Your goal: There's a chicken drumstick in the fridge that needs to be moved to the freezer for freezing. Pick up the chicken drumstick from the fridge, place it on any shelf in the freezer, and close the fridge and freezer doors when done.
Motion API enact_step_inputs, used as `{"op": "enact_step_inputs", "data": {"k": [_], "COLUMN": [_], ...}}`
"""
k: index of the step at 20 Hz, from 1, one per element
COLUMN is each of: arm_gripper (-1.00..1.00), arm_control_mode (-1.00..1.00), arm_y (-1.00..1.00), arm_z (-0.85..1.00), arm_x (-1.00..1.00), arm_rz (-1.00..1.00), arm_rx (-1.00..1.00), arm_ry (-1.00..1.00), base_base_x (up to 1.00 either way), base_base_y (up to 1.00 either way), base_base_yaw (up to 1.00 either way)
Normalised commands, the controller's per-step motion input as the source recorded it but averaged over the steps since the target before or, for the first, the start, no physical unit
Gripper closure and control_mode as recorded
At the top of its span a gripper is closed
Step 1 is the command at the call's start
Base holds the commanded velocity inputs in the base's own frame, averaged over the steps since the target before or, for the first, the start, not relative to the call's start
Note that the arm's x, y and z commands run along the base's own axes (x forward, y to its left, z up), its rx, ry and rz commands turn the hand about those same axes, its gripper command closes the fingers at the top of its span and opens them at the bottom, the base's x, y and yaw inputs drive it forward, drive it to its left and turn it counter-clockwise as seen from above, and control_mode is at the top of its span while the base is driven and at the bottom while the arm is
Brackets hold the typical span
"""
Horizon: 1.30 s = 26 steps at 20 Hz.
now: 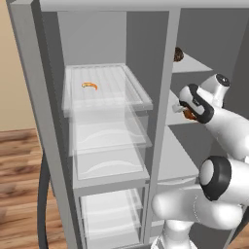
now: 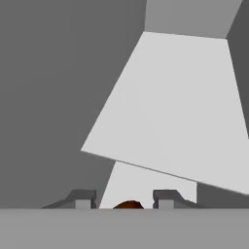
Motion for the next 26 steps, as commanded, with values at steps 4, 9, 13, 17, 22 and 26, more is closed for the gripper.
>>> {"op": "enact_step_inputs", "data": {"k": [4,9,13,17,22,26], "arm_gripper": [1.00,1.00,1.00,1.00,1.00,1.00], "arm_control_mode": [-1.00,-1.00,-1.00,-1.00,-1.00,-1.00], "arm_y": [-0.15,-0.01,-0.02,-0.05,-0.05,0.00], "arm_z": [-0.12,-0.27,-0.29,-0.26,-0.26,-0.11], "arm_x": [0.39,0.45,0.34,0.19,0.15,0.27], "arm_rz": [0.05,0.03,0.03,0.02,0.00,0.00], "arm_rx": [0.01,0.00,0.00,0.00,0.00,0.00], "arm_ry": [0.00,0.00,0.00,0.00,0.00,0.00], "base_base_x": [0.00,0.00,0.00,0.00,0.00,0.00], "base_base_y": [0.00,0.00,0.00,0.00,0.00,0.00], "base_base_yaw": [0.00,0.00,0.00,0.00,0.00,0.00]}}
